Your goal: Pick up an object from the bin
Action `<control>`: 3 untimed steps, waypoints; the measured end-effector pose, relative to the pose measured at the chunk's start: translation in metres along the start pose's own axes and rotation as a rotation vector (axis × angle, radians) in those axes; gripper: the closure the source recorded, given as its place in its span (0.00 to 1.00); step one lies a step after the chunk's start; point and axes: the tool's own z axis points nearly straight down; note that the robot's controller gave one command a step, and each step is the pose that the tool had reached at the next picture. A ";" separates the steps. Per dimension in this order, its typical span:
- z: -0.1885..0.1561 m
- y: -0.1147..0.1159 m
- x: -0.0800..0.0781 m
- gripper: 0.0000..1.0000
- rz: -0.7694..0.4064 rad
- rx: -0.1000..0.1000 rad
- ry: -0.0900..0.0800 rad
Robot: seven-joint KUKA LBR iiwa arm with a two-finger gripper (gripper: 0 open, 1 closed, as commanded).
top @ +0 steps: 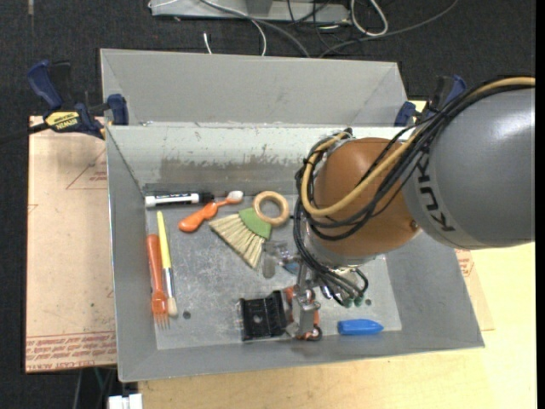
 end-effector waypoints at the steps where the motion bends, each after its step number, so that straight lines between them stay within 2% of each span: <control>1: 0.040 0.001 -0.001 0.00 -0.038 -0.002 0.016; 2: 0.082 -0.003 -0.003 0.00 0.070 -0.001 -0.013; 3: 0.088 0.004 -0.005 1.00 0.027 0.000 -0.020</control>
Offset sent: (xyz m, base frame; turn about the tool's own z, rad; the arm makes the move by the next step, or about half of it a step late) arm 0.0007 -0.0033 -0.0914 0.0841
